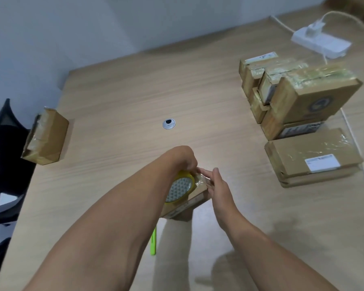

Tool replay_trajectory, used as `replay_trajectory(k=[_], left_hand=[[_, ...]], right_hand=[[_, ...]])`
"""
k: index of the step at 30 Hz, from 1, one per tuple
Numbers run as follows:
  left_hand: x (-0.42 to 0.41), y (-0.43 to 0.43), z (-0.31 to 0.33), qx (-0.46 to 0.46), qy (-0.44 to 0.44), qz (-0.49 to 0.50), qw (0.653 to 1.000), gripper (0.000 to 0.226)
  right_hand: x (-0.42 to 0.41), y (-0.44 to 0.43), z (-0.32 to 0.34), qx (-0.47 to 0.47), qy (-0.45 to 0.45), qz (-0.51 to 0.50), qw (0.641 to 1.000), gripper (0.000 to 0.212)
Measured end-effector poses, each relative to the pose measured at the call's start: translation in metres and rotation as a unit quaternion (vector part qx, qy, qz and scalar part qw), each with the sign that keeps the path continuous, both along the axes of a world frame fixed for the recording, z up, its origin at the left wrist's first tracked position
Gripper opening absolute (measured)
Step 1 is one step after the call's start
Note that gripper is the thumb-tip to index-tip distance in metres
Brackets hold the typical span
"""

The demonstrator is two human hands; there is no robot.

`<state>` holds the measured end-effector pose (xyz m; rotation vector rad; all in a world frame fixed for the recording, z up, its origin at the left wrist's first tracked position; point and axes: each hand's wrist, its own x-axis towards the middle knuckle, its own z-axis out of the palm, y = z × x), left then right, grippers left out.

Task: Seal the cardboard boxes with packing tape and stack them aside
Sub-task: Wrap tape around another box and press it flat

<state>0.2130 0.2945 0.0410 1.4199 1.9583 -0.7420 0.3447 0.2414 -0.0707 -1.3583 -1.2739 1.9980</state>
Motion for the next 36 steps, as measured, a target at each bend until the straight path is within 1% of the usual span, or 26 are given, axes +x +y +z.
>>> replay_trajectory(k=[1, 3, 6, 9, 10, 13, 17, 26, 29, 31, 34, 36], left_hand=[[0.001, 0.001, 0.0, -0.008, 0.008, -0.007, 1.0, 0.035], [0.005, 0.003, 0.001, -0.023, 0.02, -0.022, 0.999, 0.036], [0.009, 0.005, 0.002, -0.037, 0.033, -0.041, 0.998, 0.037], [0.008, 0.007, 0.001, -0.047, 0.038, -0.037, 0.998, 0.039], [0.007, 0.008, 0.0, -0.047, 0.037, -0.03, 0.998, 0.039], [0.005, 0.008, -0.001, -0.04, 0.035, -0.009, 0.999, 0.04], [0.005, 0.009, 0.0, -0.036, 0.034, -0.006, 0.999, 0.043], [0.009, 0.008, -0.005, -0.009, 0.046, -0.013, 0.999, 0.034], [0.009, 0.008, -0.005, -0.002, 0.049, -0.01, 0.999, 0.032], [0.008, 0.008, -0.007, 0.008, 0.044, 0.004, 0.999, 0.03], [0.008, 0.007, -0.014, 0.028, 0.038, 0.035, 0.998, 0.019], [0.008, 0.005, -0.018, 0.039, 0.039, 0.063, 0.996, 0.025]], right_hand=[[0.001, 0.001, 0.0, -0.006, 0.003, -0.003, 1.0, 0.062], [-0.002, 0.003, 0.003, 0.004, -0.014, -0.009, 1.0, 0.057], [-0.008, 0.007, 0.006, 0.042, -0.057, -0.022, 0.997, 0.042], [-0.011, 0.011, 0.009, 0.034, -0.05, -0.06, 0.996, 0.017], [-0.011, 0.013, 0.01, 0.034, -0.052, -0.066, 0.996, 0.015], [-0.012, 0.018, 0.01, 0.047, -0.069, -0.05, 0.995, 0.017], [-0.014, 0.025, 0.011, 0.066, -0.096, -0.031, 0.993, 0.018], [-0.021, 0.03, 0.007, 0.05, -0.164, -0.018, 0.985, 0.021], [-0.021, 0.03, 0.007, 0.038, -0.16, -0.03, 0.986, 0.021], [-0.021, 0.031, 0.007, 0.03, -0.155, -0.038, 0.987, 0.022], [-0.02, 0.031, 0.007, 0.034, -0.166, -0.032, 0.985, 0.024], [-0.022, 0.029, 0.005, 0.041, -0.185, -0.02, 0.982, 0.024]])
